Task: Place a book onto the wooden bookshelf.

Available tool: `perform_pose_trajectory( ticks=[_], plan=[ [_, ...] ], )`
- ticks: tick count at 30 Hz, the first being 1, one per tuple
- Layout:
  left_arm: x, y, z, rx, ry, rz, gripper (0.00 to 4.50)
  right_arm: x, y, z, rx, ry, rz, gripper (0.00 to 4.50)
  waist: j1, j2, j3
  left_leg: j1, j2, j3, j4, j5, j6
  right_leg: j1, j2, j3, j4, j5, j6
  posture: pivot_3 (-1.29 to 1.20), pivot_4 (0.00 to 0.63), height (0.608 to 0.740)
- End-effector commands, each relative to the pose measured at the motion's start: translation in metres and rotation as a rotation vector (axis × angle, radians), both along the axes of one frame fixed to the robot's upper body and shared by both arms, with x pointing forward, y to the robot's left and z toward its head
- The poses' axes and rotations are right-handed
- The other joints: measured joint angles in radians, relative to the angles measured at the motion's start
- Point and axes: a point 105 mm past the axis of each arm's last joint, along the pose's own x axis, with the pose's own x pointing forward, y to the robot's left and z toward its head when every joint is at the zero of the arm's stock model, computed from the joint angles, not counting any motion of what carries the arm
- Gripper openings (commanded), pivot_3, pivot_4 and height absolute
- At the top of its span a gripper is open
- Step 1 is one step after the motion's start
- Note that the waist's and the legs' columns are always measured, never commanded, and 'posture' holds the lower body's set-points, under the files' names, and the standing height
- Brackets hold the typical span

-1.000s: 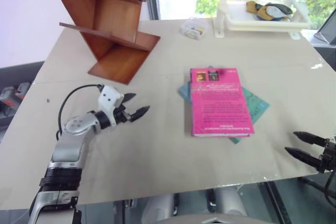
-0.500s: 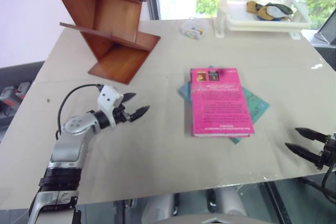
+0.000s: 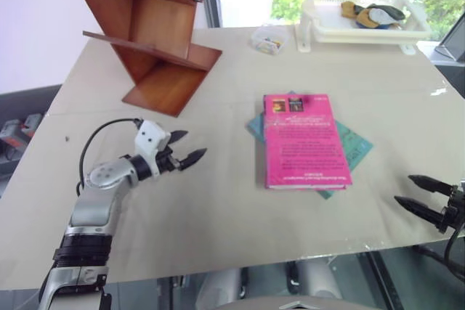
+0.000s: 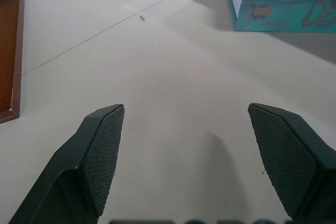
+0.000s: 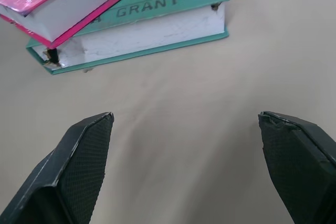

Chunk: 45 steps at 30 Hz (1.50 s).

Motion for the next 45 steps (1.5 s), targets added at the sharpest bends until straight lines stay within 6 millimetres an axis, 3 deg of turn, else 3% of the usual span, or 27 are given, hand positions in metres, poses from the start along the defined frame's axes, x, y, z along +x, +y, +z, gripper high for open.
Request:
perform_pose_trajectory(
  ticks=[1,11,16,21,27,35,45],
  plan=[
    [0.001,-0.001,0.019,-0.003,-0.073,-0.019,4.06,0.013,-0.013,0.016,-0.075,-0.115,-0.079,4.50,-0.001,0.000,0.000,0.000,0.000,0.000,0.000,0.000,0.000,0.000,0.000,0.000,0.000,0.000,0.000,0.00,0.150,0.740],
    [-0.016,-0.016,0.052,-0.148,-0.127,-0.240,4.06,0.061,-0.022,0.065,-0.178,-0.409,-0.262,4.50,-0.003,0.000,0.000,0.000,0.000,0.002,0.000,0.002,-0.004,0.000,0.001,0.001,0.000,0.000,0.000,0.00,0.150,0.740],
    [-0.026,-0.015,0.071,-0.168,-0.126,-0.361,4.06,0.098,0.004,0.077,-0.224,-0.487,-0.290,4.50,-0.008,0.000,0.000,0.000,0.001,0.002,0.000,0.003,-0.004,-0.001,0.002,0.001,0.001,0.000,0.000,0.00,0.150,0.740],
    [-0.036,-0.011,0.092,-0.134,-0.165,-0.446,4.06,0.134,0.043,0.064,-0.210,-0.465,-0.258,4.50,-0.017,-0.001,0.001,0.000,0.000,0.002,0.000,0.003,-0.004,-0.001,0.003,0.002,0.001,0.000,0.000,0.00,0.150,0.740],
    [-0.045,-0.007,0.104,-0.093,-0.199,-0.461,4.06,0.161,0.083,0.058,-0.115,-0.444,-0.169,4.50,-0.025,-0.001,0.001,-0.002,0.000,0.003,0.000,0.003,-0.005,-0.003,0.003,0.002,0.000,0.000,0.000,0.00,0.150,0.740],
    [-0.056,0.000,0.105,-0.084,-0.200,-0.428,4.06,0.168,0.129,0.054,-0.051,-0.434,0.007,4.50,-0.029,0.000,0.001,-0.002,0.001,0.002,-0.002,0.003,-0.005,-0.005,0.002,0.002,0.001,0.001,0.001,0.00,0.150,0.740],
    [-0.060,0.002,0.100,-0.101,-0.186,-0.416,4.06,0.170,0.152,0.053,-0.041,-0.442,0.066,4.50,-0.030,0.000,0.001,-0.002,0.001,0.002,-0.002,0.003,-0.005,-0.005,0.002,0.002,0.002,0.001,0.000,0.00,0.150,0.740]
  ],
)
